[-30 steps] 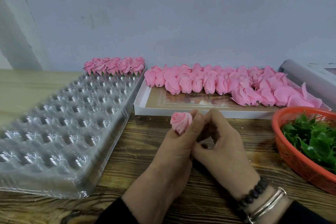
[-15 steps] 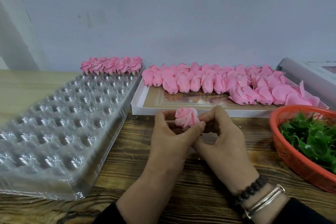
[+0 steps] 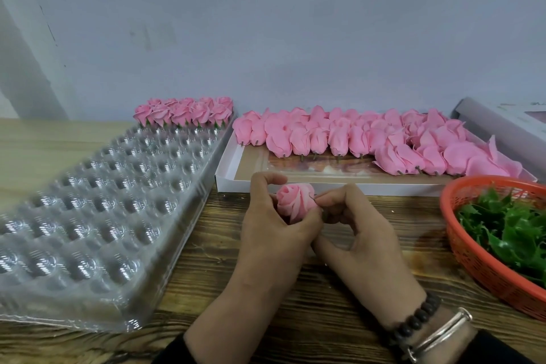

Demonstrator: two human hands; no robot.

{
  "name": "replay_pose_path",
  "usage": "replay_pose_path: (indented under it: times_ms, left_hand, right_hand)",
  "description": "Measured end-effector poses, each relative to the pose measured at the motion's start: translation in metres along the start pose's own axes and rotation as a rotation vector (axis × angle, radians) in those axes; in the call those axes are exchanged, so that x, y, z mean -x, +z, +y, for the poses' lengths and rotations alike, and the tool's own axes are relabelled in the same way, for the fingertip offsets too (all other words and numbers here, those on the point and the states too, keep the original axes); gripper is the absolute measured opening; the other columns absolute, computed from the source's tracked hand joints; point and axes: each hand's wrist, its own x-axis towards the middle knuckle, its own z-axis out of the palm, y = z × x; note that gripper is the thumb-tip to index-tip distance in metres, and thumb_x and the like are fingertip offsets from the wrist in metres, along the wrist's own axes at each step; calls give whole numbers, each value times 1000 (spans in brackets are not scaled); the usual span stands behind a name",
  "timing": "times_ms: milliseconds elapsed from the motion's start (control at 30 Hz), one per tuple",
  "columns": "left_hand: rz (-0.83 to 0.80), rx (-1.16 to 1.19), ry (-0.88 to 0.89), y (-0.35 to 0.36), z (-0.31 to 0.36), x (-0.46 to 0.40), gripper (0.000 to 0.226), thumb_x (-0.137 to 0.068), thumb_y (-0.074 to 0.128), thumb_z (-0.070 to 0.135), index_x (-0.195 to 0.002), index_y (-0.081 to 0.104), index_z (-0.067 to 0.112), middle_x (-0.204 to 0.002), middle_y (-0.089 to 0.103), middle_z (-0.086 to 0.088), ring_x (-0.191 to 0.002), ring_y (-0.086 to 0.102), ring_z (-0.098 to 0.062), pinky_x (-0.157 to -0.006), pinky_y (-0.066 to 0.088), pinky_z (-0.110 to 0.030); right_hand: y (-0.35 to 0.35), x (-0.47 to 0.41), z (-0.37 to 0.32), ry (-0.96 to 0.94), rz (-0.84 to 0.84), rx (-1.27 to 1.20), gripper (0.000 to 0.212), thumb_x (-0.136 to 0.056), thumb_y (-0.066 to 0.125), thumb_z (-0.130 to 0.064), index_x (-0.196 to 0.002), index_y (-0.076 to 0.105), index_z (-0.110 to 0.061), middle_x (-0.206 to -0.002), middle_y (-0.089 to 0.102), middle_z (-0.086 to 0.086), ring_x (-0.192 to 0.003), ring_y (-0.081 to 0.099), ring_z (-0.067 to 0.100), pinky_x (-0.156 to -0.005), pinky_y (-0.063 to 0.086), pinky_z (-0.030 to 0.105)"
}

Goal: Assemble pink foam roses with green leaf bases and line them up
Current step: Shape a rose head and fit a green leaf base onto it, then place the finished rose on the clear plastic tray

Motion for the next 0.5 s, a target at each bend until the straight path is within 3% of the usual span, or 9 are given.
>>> replay_pose_path:
  times_ms: [100,233,300,400,500]
  left_hand:
    - [49,46,21,-9,12,-5,39,-73,69,-1,-98,48,21,-74,59,-3,-55,53,0,-52,46,-13]
    - [122,33,79,-36,40,-34,41,-71,72,6,-97,48,27,-64,63,5,-55,56,-2,-54,49,-18]
    - [187,-6,131,-54,50,-62,43,-71,73,6,-98,47,26,-70,61,0,-59,56,-10,-58,49,-23]
    - [288,-109,179,-89,53,-110,46,-73,71,5,-105,42,21,-80,57,-9,-58,50,-16,-56,43,-24]
    - [375,-234,155,-134,39,-150,52,-73,73,7,-109,38,20,-96,55,-16,-69,51,-21,-63,44,-30]
  right_hand:
    - [-3,1,-3,-21,9,-20,32,-67,61,-44,-97,52,-37,-93,61,-16,-90,60,5,-79,42,9]
    - [-6,1,-3,39,43,-89,21,-81,65,-41,-98,53,-38,-99,63,-15,-86,62,8,-77,47,15]
    - [-6,1,-4,97,16,-135,25,-74,64,-43,-97,54,-43,-101,64,-13,-80,62,8,-71,48,13]
    - [-6,1,0,147,-47,-146,43,-73,70,-12,-94,55,-47,-100,65,-9,-73,62,8,-69,46,11]
    - [-5,1,3,194,-79,-127,51,-70,72,-2,-89,58,-47,-93,68,-4,-66,61,11,-66,47,12]
